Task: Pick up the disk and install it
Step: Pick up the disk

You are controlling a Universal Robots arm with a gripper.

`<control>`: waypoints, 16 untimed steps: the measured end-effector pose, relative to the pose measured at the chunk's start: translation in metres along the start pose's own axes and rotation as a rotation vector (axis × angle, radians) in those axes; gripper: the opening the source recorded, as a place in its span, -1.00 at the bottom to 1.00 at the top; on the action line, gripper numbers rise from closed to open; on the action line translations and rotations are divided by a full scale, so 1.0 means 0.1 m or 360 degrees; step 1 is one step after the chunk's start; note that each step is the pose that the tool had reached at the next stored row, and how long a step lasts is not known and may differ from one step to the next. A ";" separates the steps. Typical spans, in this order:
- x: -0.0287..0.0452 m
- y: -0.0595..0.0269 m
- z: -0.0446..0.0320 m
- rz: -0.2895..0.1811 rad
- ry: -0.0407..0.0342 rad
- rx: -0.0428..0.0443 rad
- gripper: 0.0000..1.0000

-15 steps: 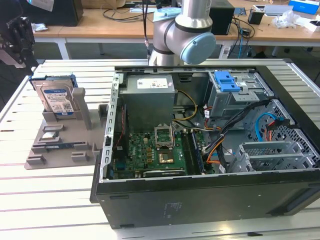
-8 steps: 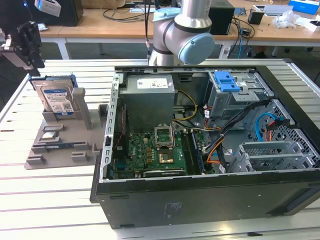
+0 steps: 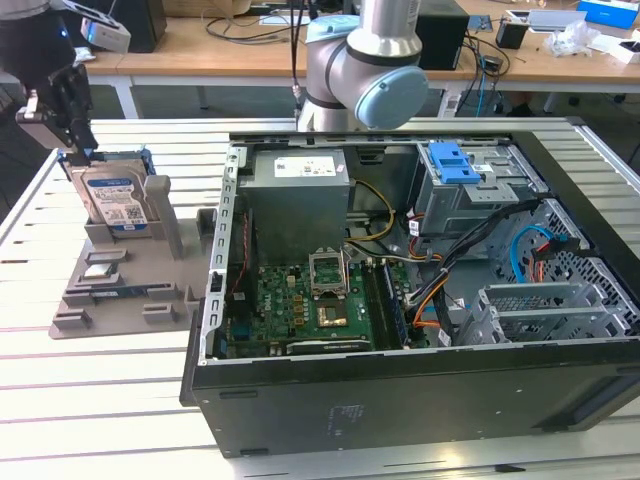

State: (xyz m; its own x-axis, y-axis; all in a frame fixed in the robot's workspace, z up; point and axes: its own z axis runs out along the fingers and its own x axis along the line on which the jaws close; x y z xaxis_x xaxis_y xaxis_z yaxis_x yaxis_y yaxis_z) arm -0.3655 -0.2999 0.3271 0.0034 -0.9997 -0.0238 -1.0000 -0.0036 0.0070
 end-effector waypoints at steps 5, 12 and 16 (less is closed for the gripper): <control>-0.002 -0.001 0.161 0.0000 0.0000 0.0000 -0.16; 0.002 -0.002 0.322 0.0000 0.0000 -0.0001 -0.16; 0.003 -0.002 0.357 0.0000 0.0000 -0.0001 -0.16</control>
State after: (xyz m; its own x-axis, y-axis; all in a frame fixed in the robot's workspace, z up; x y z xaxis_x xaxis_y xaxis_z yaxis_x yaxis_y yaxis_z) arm -0.3655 -0.2993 0.2914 0.0035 -0.9997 -0.0236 -1.0000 -0.0036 0.0076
